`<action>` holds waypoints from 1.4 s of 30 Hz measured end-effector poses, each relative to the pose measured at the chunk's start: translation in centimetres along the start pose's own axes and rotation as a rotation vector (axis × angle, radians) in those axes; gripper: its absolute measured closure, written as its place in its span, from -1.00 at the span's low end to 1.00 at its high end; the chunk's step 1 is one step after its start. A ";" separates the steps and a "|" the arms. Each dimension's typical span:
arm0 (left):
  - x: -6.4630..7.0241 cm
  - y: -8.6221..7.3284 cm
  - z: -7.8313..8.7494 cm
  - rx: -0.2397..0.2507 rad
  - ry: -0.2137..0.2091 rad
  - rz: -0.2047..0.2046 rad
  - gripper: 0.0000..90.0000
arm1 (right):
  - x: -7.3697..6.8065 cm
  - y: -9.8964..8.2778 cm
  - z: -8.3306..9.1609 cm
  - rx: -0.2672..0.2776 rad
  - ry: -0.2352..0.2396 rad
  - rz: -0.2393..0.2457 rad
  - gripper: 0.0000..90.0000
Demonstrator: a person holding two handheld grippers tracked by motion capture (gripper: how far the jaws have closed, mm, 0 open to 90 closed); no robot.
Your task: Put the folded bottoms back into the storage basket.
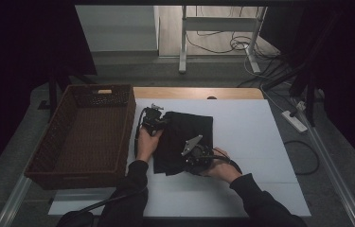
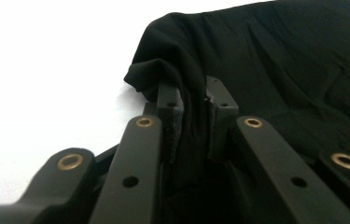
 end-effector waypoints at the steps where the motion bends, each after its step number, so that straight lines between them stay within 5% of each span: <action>1: 0.0 0.0 0.0 0.000 0.000 0.000 0.74 | 0.0 0.1 0.0 -0.005 -0.002 0.008 0.26; 11: 0.0 0.0 0.0 -0.005 0.003 -0.004 0.76 | 0.7 0.7 -0.2 0.014 -0.011 -0.022 0.76; 24: 0.3 0.4 0.1 -0.021 0.041 -0.023 0.84 | 1.8 0.6 0.1 0.052 0.098 -0.163 0.83; 30: 0.7 2.3 1.5 0.004 0.056 -0.045 0.85 | 2.0 0.9 1.7 0.109 0.162 -0.196 0.85; 42: 1.6 6.2 4.6 0.029 0.050 -0.071 0.85 | 1.2 1.7 5.4 0.215 0.205 -0.179 0.85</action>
Point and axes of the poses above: each handheld gripper's, and its own axes: z roughly backward along the jaws, y roughly out of its top, x roughly to its right, the point moved 4 cm from there along -z, roughly forward along the jaws, and after that the axes turned 12 degrees about -z, right-handed, at the moved point
